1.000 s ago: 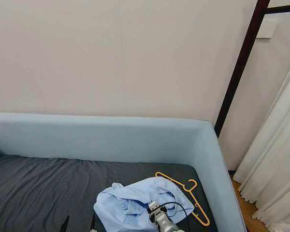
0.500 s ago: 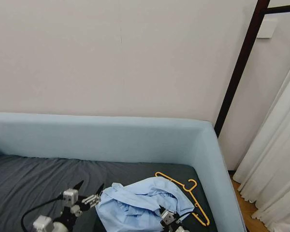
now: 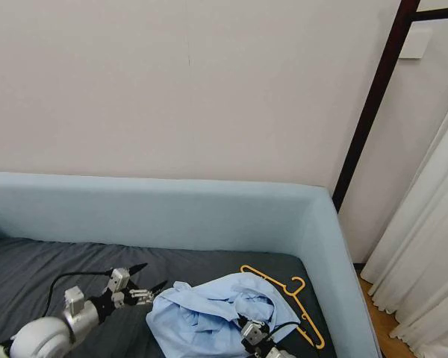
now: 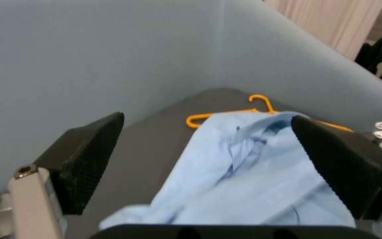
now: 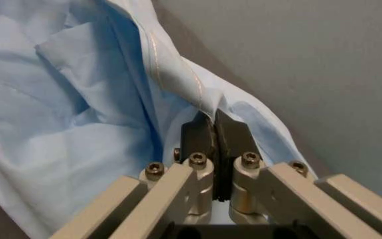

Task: Pick up the clothes from the sofa and hang them on the clothes hanger.

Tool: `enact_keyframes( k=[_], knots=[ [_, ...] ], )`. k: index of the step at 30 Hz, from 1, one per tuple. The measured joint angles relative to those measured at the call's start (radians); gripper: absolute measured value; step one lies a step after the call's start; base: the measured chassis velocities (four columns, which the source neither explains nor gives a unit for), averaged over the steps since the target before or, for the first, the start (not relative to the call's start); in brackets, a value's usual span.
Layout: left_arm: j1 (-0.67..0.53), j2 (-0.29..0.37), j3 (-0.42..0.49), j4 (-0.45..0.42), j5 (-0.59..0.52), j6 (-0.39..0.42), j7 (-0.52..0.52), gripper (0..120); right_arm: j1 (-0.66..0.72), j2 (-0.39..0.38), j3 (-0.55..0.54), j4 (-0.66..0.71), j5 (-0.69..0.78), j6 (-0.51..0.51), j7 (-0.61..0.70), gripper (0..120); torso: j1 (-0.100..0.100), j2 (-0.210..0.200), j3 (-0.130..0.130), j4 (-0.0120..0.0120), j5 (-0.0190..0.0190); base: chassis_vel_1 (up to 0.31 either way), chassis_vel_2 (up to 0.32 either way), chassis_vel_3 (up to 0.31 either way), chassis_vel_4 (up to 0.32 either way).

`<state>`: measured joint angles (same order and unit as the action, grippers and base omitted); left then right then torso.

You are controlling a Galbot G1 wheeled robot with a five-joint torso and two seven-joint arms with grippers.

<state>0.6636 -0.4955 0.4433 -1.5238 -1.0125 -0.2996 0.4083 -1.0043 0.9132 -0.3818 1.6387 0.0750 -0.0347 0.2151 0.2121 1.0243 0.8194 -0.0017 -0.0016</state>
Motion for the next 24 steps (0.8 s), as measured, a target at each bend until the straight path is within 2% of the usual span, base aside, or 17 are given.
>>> enact_keyframes(
  k=[1,3,5,6,8,10,11,13,16,24],
  knots=[
    [0.0,0.0,0.0,0.0,0.0,0.0,0.0,99,0.0,0.0,0.0,0.0,0.0,0.0,0.0,0,0.0,0.0,0.0,0.0,0.0,0.0,0.0,0.0,0.0],
    [-0.138,-0.084,0.108,0.087,-0.017,0.005,0.03,99,-0.014,-0.019,0.008,0.012,-0.004,0.009,-0.004,0,0.0,0.0,0.0,-0.0002,0.0029,0.0,0.0,0.0,0.0],
    [-0.241,-0.17,0.199,0.191,-0.036,0.011,0.083,99,-0.019,-0.043,0.008,0.023,-0.005,0.014,-0.005,0,0.0,0.0,0.0,0.0,0.0009,0.0,0.0,0.0,0.0],
    [-0.241,-0.17,0.199,0.191,-0.036,0.011,0.083,99,-0.019,-0.043,0.008,0.023,-0.005,0.014,-0.005,0,0.0,0.0,0.0,0.0,0.0009,0.0,0.0,0.0,0.0],
    [-0.334,-0.237,0.277,0.291,-0.066,0.016,0.14,99,-0.014,-0.066,0.0,0.031,-0.004,0.02,-0.009,0,0.0,0.0,0.0,-0.0003,0.0018,0.0,0.0,0.0,0.0],
    [-0.446,-0.316,0.38,0.425,-0.1,0.029,0.247,98,-0.001,-0.088,-0.004,0.041,0.003,0.024,-0.011,0,0.0,0.0,0.0,-0.0002,0.0017,0.0,0.0,0.0,0.0],
    [-0.446,-0.316,0.38,0.425,-0.1,0.029,0.247,98,-0.001,-0.088,-0.004,0.041,0.003,0.024,-0.011,0,0.0,0.0,0.0,-0.0002,0.0017,0.0,0.0,0.0,0.0],
    [-0.501,-0.373,0.429,0.523,-0.08,0.033,0.33,98,0.004,-0.094,-0.002,0.048,0.009,0.024,-0.011,0,0.0,0.0,0.0,0.0001,0.0022,0.0,0.0,0.0,0.0],
    [-0.537,-0.435,0.474,0.604,-0.044,0.041,0.415,97,0.002,-0.095,0.004,0.055,0.011,0.026,-0.011,0,0.0,0.0,0.0,0.0002,0.0014,0.0,0.0,0.0,0.0],
    [-0.527,-0.528,0.483,0.709,0.03,0.023,0.448,97,-0.007,-0.09,-0.01,0.05,-0.023,0.069,-0.022,0,0.0,0.0,0.0,0.0005,0.0017,0.0,0.0,0.0,0.0]
  ],
)
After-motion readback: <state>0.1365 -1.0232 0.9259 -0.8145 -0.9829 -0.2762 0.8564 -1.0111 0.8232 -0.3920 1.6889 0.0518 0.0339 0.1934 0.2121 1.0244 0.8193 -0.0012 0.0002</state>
